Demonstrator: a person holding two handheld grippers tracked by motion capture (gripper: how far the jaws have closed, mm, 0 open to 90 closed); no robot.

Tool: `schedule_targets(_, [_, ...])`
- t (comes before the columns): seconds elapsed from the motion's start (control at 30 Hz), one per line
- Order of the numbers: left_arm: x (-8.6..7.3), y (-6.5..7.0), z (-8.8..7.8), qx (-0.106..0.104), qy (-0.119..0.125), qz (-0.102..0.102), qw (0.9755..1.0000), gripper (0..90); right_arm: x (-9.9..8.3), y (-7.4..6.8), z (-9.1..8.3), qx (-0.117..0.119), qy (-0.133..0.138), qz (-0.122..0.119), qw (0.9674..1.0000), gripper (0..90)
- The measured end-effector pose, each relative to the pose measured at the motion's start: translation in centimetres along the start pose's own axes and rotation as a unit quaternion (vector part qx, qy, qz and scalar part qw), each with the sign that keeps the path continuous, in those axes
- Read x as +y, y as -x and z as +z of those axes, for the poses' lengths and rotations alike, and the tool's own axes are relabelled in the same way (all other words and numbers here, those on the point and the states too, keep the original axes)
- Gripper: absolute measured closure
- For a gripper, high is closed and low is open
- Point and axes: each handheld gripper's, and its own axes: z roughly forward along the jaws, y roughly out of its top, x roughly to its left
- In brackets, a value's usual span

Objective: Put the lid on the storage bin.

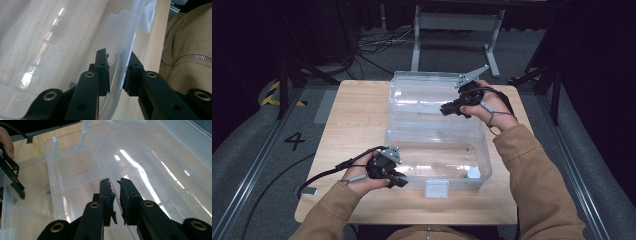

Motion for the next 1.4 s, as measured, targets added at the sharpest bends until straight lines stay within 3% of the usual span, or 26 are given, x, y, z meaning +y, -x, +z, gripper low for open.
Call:
schedule_targets(0.67, [0.0, 0.1, 0.1, 0.004, -0.002, -0.004, 1.0, 75.9, -0.2, -0.8, -0.3, -0.005, 0.006, -0.017, 0.9998, 81.7])
schedule_targets(1.4, [0.0, 0.3, 0.2, 0.012, -0.008, -0.007, 0.9999, 75.6, -0.3, -2.9, -1.4, 0.005, 0.003, -0.034, 0.9994, 82.4])
